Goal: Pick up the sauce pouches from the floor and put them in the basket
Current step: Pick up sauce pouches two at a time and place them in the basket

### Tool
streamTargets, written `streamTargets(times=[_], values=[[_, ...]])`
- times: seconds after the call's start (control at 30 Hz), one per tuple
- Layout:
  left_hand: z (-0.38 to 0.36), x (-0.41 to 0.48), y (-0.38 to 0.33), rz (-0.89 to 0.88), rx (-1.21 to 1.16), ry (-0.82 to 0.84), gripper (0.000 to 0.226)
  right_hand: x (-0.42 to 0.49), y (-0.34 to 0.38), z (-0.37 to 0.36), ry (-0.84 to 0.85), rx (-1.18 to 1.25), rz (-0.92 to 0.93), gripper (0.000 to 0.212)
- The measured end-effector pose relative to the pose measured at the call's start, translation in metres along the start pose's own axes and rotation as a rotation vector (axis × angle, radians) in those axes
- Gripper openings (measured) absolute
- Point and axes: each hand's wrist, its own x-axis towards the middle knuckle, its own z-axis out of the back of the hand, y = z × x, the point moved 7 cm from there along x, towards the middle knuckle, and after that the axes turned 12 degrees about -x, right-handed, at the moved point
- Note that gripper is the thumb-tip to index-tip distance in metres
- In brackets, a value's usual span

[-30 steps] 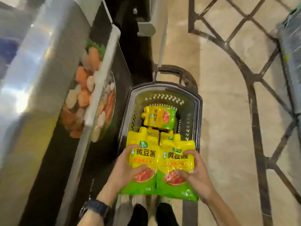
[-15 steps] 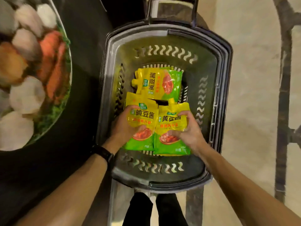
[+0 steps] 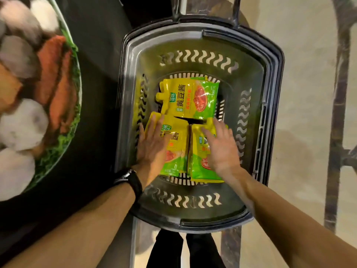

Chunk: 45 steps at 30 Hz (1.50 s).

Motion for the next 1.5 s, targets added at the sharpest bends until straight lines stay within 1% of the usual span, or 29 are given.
streamTargets(times=[0.03,0.07,0.13,0.17,0.23,0.3,0.4,0.47,0.67,0.9,1.5], values=[[-0.004,0.005,-0.003,-0.013,0.051,0.043,0.058,0.006,0.006,-0.003,-0.006,-0.028,0.046,0.083],[-0.006,0.01,-0.003,-0.001,0.058,0.06,0.059,0.01,0.009,-0.009,-0.003,-0.022,0.053,0.074],[-0.016,0.02,0.001,0.012,-0.006,0.024,0.058,0.013,0.007,-0.03,0.016,-0.018,0.013,0.063],[-0.022,0.022,0.003,-0.003,-0.012,-0.003,0.058,0.01,0.005,-0.04,0.004,-0.028,-0.008,0.062],[-0.037,0.02,0.007,-0.045,0.044,-0.066,0.06,0.001,0.002,-0.051,-0.079,-0.038,-0.035,0.061],[-0.049,0.014,0.012,-0.042,0.087,-0.137,0.063,-0.005,0.003,-0.059,-0.145,-0.036,-0.047,0.06],[-0.061,0.006,0.011,-0.007,0.14,-0.221,0.063,-0.008,0.007,-0.066,-0.194,-0.037,-0.055,0.06],[-0.066,0.001,0.011,-0.005,0.149,-0.249,0.063,-0.012,0.008,-0.071,-0.215,-0.007,-0.045,0.06],[-0.068,-0.002,0.011,-0.023,0.103,-0.272,0.062,-0.015,0.006,-0.074,-0.198,-0.003,-0.051,0.06],[-0.072,0.0,0.01,-0.039,0.127,-0.306,0.062,-0.013,0.007,-0.077,-0.229,-0.041,-0.075,0.061],[-0.078,0.003,0.013,-0.072,0.085,-0.383,0.063,-0.009,0.008,-0.085,-0.298,-0.064,-0.075,0.062]])
